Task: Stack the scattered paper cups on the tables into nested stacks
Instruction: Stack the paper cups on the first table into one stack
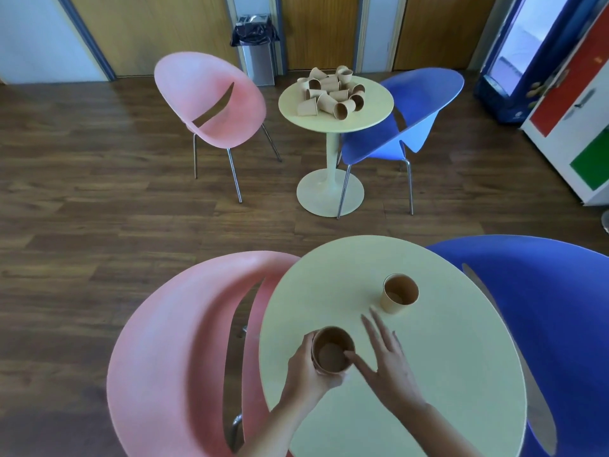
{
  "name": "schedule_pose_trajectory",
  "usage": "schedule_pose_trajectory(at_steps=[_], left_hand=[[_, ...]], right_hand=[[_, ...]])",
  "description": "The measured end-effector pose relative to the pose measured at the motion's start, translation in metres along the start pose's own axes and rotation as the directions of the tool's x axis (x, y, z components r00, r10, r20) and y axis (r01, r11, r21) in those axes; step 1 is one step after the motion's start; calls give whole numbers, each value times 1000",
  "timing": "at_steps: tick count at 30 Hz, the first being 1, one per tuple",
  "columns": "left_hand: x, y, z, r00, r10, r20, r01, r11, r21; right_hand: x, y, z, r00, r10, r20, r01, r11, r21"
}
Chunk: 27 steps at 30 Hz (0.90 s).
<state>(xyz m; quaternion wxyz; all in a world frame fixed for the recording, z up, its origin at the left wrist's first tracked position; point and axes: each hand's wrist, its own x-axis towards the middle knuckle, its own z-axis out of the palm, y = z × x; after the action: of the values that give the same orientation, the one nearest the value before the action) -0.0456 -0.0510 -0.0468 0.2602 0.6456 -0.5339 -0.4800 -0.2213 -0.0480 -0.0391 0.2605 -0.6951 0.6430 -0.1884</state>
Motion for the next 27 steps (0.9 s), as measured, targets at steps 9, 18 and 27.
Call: schedule_pose_trajectory(at_steps=[9,18,27], left_hand=[[38,32,23,998,2,66,-5,999,53],[59,51,41,996,-49,73,39,991,128],[58,50,41,998,-39,51,32,991,128]], right_hand=[[85,50,-49,911,410,-42,-410,894,-182],[120,78,-53,848,515,129,-500,856,-130],[108,71,-57,894,449,-7,-446,890,96]])
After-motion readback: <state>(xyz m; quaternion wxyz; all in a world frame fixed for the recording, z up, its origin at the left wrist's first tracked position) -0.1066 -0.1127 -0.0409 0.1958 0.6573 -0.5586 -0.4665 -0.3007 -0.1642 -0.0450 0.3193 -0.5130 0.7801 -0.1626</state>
